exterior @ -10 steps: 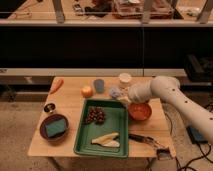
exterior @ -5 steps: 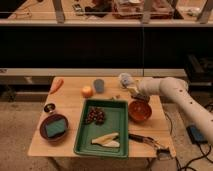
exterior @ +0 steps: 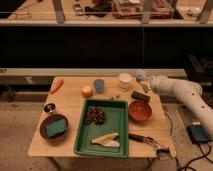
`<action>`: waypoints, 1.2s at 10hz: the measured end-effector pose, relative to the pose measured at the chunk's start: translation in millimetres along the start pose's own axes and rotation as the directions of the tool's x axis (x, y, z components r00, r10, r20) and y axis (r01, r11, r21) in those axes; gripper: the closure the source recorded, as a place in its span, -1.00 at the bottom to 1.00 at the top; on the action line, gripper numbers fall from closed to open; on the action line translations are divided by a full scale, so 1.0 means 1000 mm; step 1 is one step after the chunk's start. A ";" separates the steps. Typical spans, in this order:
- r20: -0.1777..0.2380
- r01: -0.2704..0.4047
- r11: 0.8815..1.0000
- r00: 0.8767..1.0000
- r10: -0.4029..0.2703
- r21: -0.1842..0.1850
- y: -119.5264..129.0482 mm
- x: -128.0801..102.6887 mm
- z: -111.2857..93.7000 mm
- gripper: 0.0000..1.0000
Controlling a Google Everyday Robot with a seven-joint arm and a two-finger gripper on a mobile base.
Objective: Place towel in paper cup
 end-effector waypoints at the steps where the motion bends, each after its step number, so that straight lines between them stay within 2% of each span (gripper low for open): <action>1: -0.001 -0.002 1.000 1.000 0.002 -0.010 0.002 0.001 0.001 1.00; 6: -0.043 -0.009 1.000 0.999 0.007 -0.028 0.005 0.017 0.030 1.00; 9: -0.078 -0.013 1.000 0.997 0.013 -0.006 0.016 0.026 0.067 1.00; 12: -0.039 0.035 0.999 0.999 -0.034 0.038 0.002 0.040 0.099 1.00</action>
